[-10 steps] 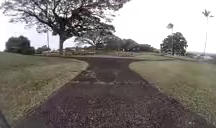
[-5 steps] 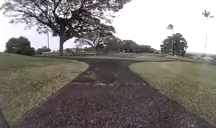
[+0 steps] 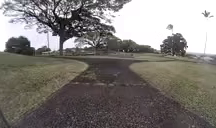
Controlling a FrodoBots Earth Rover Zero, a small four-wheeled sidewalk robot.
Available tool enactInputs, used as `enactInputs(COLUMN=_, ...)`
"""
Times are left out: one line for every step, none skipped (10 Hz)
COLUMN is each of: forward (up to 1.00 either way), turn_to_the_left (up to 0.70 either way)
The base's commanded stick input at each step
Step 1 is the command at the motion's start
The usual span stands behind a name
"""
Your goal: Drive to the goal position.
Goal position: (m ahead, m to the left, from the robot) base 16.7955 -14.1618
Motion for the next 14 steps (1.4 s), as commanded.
enactInputs(forward=0.00, turn_to_the_left=-1.00)
enactInputs(forward=0.00, turn_to_the_left=-1.00)
enactInputs(forward=0.00, turn_to_the_left=-1.00)
enactInputs(forward=0.00, turn_to_the_left=-1.00)
enactInputs(forward=0.00, turn_to_the_left=-1.00)
enactInputs(forward=0.00, turn_to_the_left=-1.00)
enactInputs(forward=0.00, turn_to_the_left=-1.00)
enactInputs(forward=0.00, turn_to_the_left=-1.00)
enactInputs(forward=0.00, turn_to_the_left=-1.00)
enactInputs(forward=0.00, turn_to_the_left=-1.00)
enactInputs(forward=0.00, turn_to_the_left=-1.00)
enactInputs(forward=0.00, turn_to_the_left=-1.00)
enactInputs(forward=0.00, turn_to_the_left=-1.00)
enactInputs(forward=0.00, turn_to_the_left=-1.00)
